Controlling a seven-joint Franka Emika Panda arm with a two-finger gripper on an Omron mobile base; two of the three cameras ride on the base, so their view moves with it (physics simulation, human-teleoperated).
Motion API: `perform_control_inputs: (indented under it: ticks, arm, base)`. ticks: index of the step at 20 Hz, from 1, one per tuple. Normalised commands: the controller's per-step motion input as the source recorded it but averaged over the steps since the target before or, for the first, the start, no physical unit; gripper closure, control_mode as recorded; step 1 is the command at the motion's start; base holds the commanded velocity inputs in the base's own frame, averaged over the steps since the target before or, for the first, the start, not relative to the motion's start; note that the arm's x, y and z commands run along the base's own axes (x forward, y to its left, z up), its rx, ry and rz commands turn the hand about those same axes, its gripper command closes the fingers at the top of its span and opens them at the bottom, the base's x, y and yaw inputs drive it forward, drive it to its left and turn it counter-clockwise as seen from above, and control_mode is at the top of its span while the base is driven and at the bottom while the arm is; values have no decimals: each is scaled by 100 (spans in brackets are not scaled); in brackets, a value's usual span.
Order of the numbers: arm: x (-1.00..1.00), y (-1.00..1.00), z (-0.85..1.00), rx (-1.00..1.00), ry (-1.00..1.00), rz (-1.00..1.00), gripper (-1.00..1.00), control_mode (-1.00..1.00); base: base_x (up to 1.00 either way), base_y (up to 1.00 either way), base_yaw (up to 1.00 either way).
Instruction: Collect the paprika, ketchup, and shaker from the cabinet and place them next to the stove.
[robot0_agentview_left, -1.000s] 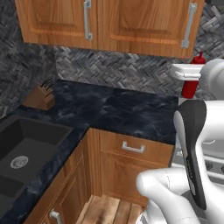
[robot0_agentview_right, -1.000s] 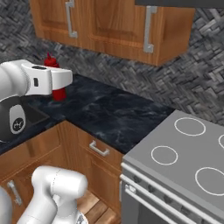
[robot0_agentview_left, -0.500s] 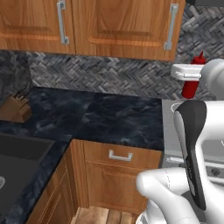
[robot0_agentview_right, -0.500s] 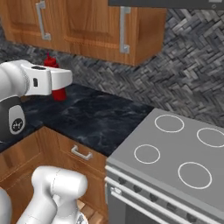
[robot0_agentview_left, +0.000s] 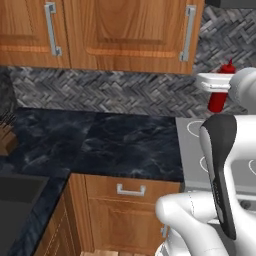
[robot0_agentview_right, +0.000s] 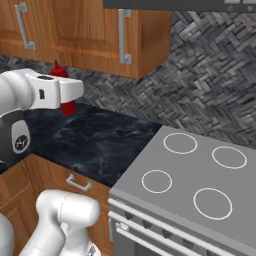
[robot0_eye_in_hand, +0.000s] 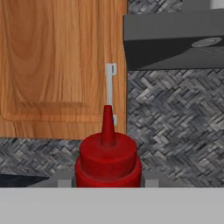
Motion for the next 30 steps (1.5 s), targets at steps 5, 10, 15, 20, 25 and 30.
perform_control_inputs:
  ticks: [5,10,15,20,25,30]
  arm:
    - [0,0,0,0,0,0,100,100]
    - [0,0,0,0,0,0,100,100]
    - [0,0,0,0,0,0,100,100]
    - [27,12,-14,-2,0,0,100,-100]
    - [67,3,-66,0,2,11,100,-100]
    - [62,-3,-81,0,3,23,100,-100]
  base:
    - [70,12,-18]
    - [72,17,-20]
    - [73,23,-21]
    - [41,23,-8]
    - [0,0,0]
    - [0,0,0]
